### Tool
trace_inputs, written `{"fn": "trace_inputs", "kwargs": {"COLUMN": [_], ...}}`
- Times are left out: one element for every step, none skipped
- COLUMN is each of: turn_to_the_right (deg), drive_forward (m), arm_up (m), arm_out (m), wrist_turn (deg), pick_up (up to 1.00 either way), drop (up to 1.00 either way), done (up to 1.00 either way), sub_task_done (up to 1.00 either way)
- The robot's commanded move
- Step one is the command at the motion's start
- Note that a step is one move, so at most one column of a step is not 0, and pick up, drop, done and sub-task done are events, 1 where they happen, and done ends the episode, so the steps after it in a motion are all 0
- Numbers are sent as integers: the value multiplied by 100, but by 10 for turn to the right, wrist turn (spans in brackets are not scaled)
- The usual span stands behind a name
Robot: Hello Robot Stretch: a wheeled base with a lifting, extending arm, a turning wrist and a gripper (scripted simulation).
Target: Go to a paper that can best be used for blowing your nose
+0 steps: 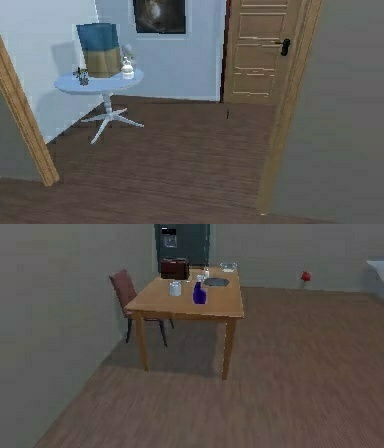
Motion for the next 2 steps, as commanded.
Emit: {"fn": "trace_inputs", "kwargs": {"turn_to_the_right": [0, 360], "drive_forward": [95, 0], "arm_up": [0, 0], "arm_out": [0, 0], "wrist_turn": [0, 0], "pick_up": [0, 0], "drop": [0, 0], "done": [0, 0], "sub_task_done": [0, 0]}}
